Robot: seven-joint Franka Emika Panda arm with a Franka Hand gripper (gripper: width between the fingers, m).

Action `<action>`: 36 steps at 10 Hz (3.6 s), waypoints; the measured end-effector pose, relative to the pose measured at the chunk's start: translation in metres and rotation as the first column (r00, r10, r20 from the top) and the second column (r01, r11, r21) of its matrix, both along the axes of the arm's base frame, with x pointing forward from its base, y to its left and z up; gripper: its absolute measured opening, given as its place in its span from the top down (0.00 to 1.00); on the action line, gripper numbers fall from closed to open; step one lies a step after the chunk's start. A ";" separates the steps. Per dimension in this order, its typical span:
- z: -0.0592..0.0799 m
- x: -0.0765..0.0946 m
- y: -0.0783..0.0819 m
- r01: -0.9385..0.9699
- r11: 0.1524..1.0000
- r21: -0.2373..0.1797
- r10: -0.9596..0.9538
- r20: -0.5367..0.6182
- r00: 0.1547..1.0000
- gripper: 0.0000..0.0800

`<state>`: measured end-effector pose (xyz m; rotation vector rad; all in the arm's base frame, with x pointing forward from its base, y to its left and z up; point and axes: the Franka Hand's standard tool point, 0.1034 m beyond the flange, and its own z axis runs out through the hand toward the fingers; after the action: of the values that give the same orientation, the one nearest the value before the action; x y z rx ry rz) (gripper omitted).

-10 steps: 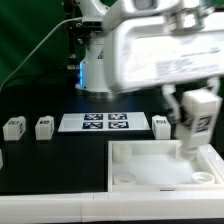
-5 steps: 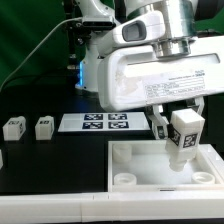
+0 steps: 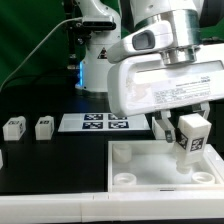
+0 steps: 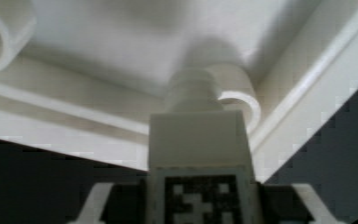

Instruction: Assemble one leg

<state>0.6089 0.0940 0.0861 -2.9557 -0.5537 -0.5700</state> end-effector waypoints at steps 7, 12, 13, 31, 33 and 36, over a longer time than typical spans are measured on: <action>-0.002 0.006 0.027 -0.027 1.000 0.010 0.027 0.007 1.000 0.64; -0.008 0.012 0.022 -0.027 1.000 0.007 0.027 0.028 0.999 0.64; -0.012 0.011 0.017 -0.025 1.000 0.005 0.025 0.023 0.999 0.64; -0.015 0.019 0.010 -0.002 1.000 0.014 0.000 0.104 0.995 0.19; -0.015 0.019 0.010 -0.002 1.000 0.014 0.000 0.104 0.995 0.19; -0.016 0.018 0.011 0.000 1.000 0.016 -0.001 0.093 0.996 0.19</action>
Offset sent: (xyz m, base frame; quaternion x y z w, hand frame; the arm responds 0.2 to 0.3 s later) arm 0.0028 0.0114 0.0024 -0.0035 0.0017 0.0092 1.0000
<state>0.6269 0.1050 0.0699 -2.9267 -0.5544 -0.7119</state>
